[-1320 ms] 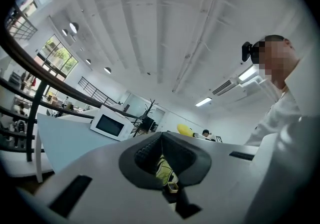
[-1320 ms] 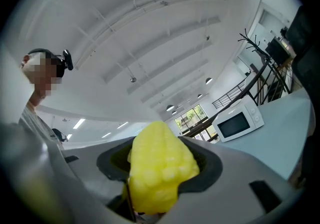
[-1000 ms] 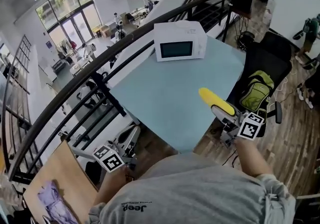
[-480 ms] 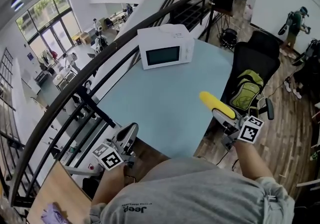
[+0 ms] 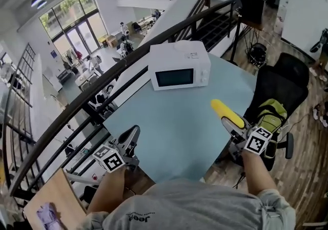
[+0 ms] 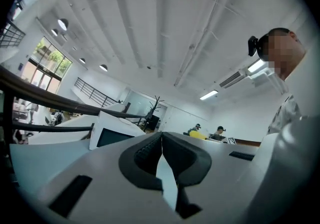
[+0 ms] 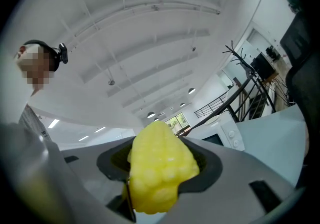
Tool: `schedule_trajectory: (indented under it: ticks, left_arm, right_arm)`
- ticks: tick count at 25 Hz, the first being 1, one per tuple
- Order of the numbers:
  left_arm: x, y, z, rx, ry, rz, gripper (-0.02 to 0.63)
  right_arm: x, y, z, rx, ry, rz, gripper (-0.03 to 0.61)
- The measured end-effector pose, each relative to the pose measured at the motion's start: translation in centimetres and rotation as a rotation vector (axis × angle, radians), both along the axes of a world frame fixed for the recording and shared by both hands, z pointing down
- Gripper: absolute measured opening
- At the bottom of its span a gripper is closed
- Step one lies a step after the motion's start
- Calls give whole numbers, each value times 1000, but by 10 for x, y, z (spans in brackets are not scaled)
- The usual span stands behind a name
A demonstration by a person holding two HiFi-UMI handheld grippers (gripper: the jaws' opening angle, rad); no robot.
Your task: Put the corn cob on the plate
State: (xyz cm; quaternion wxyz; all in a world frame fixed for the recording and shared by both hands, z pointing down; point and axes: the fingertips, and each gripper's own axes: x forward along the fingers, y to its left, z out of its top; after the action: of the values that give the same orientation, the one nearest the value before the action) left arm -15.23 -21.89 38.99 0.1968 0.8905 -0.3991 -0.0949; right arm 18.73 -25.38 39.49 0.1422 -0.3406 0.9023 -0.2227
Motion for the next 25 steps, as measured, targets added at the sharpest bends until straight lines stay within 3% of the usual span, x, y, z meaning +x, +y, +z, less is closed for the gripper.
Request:
schedule_trajectory:
  ticks: [3, 7, 15, 25]
  left_arm:
    - [5, -40, -1, -19, 0, -77, 18]
    - [7, -95, 7, -36, -59, -94, 18]
    - [-20, -204, 22, -1, -51, 32, 18]
    - [9, -310, 39, 27, -105, 101, 18]
  right_arm:
    - [19, -54, 4, 38, 24, -19, 238]
    - [22, -120, 23, 57, 68, 12, 239]
    - [-42, -203, 49, 21, 188, 113, 239]
    - [-78, -355, 21, 77, 413, 101, 239]
